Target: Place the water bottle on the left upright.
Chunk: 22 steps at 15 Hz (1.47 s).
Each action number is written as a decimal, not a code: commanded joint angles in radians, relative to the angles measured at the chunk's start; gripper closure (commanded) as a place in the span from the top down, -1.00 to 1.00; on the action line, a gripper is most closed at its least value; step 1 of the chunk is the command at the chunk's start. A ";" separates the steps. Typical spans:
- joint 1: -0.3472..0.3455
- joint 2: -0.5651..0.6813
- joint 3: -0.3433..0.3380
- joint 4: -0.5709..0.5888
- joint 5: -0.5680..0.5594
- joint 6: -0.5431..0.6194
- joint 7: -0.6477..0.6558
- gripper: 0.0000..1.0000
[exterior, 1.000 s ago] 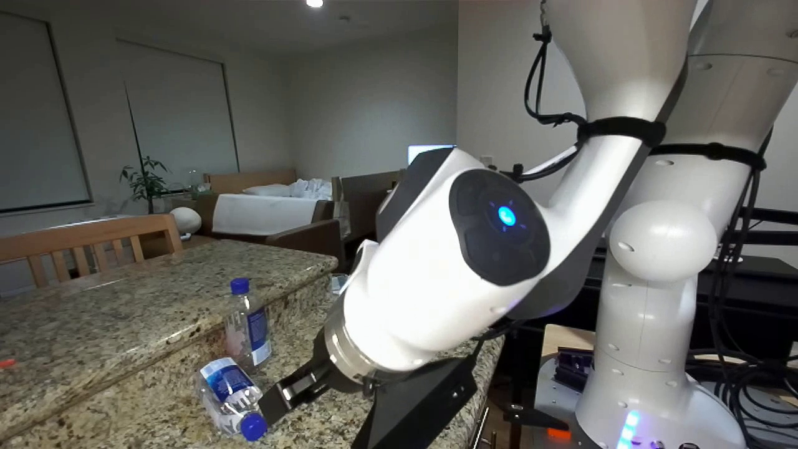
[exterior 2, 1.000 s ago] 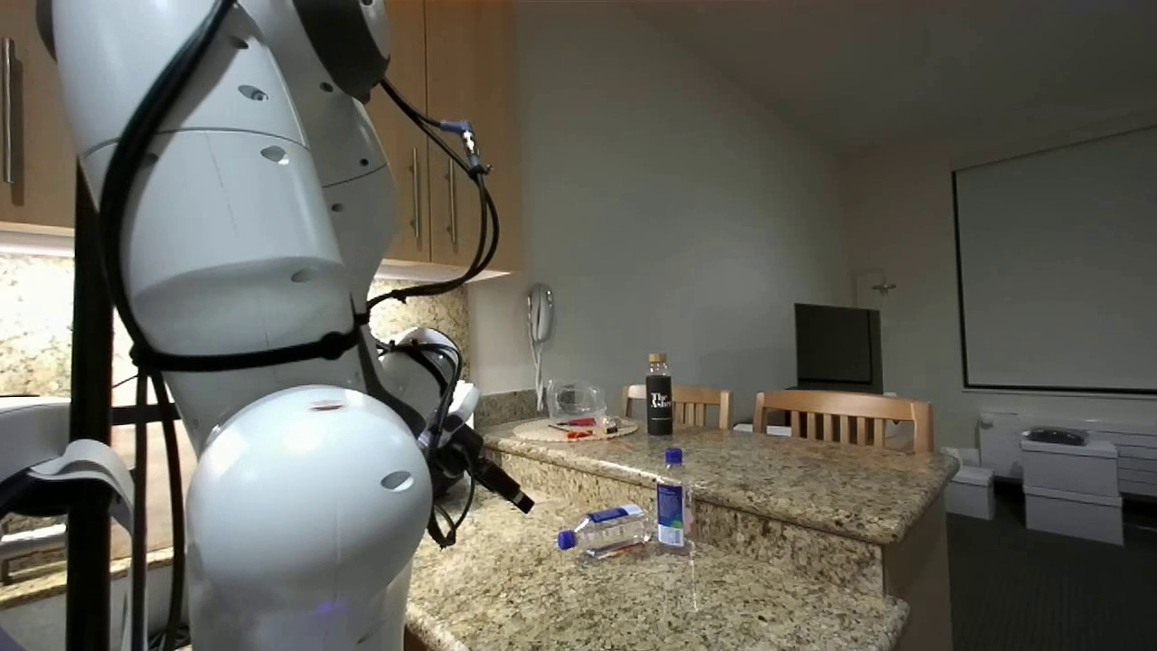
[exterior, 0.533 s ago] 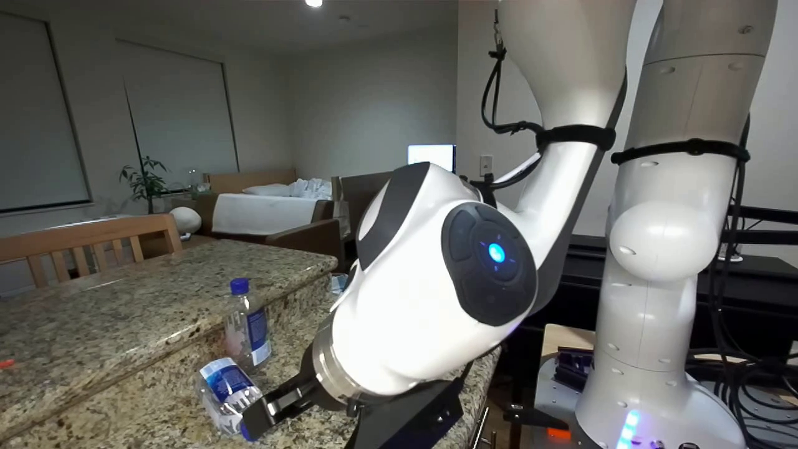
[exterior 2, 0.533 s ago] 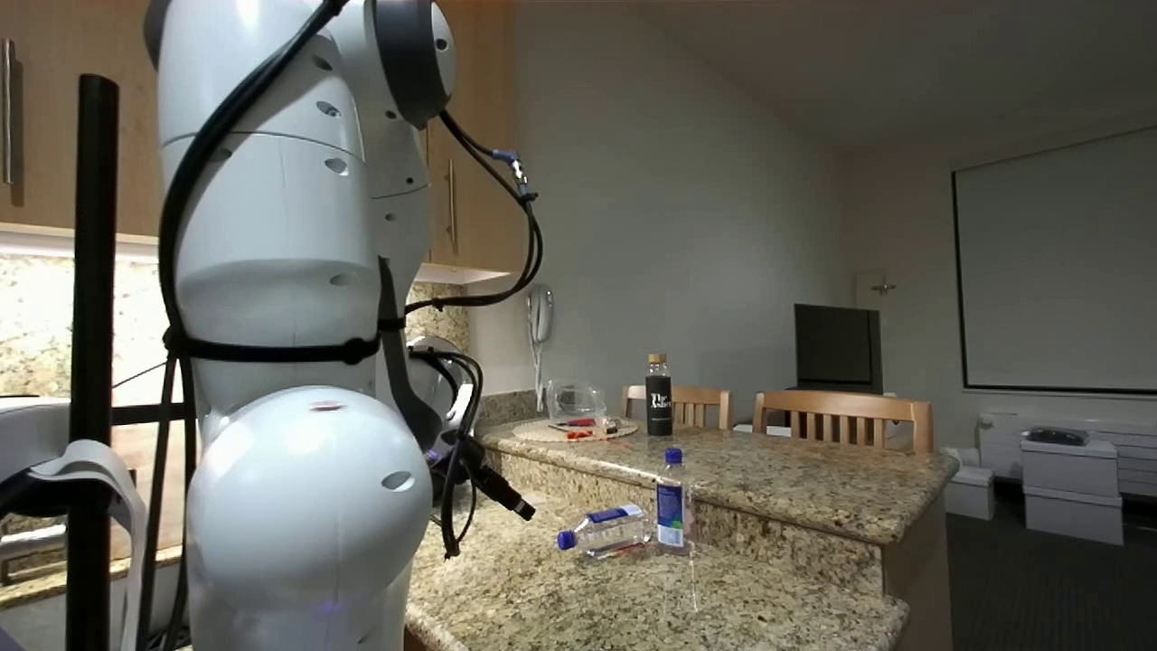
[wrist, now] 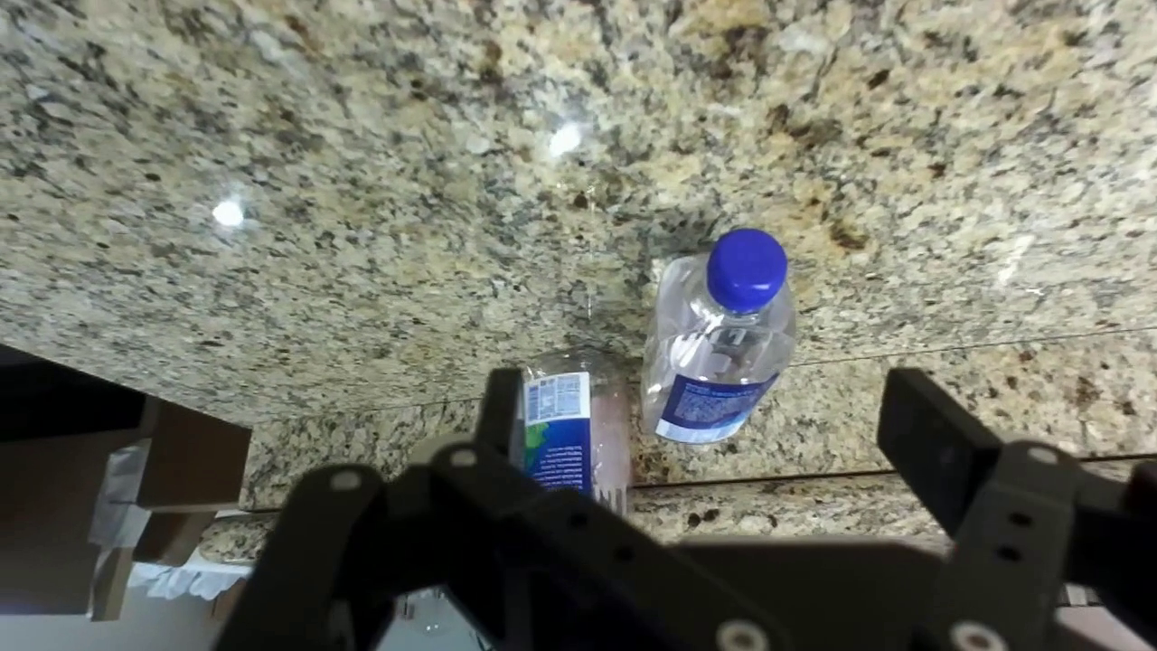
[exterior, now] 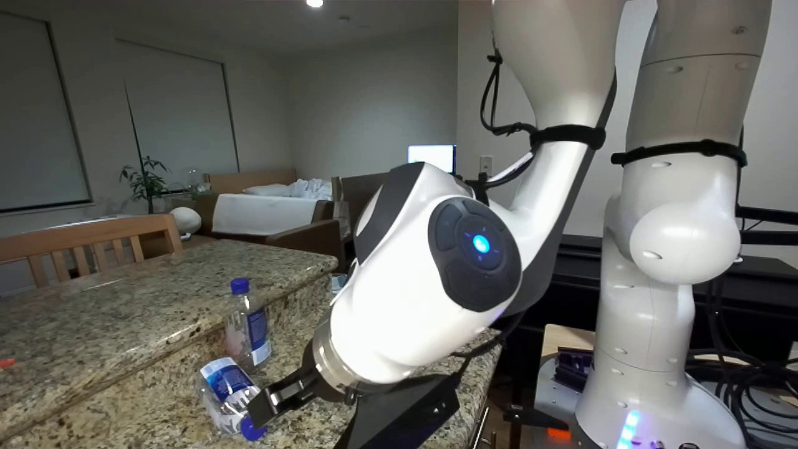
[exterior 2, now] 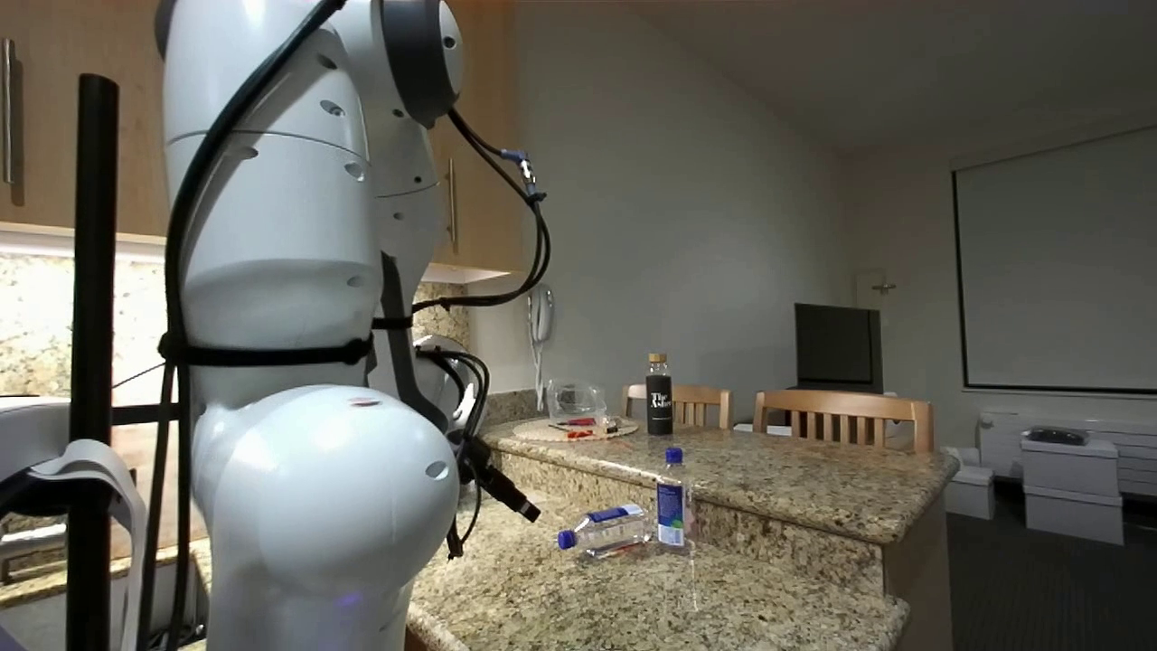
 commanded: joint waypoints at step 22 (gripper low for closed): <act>0.274 0.264 -0.486 0.196 -0.345 0.199 0.072 1.00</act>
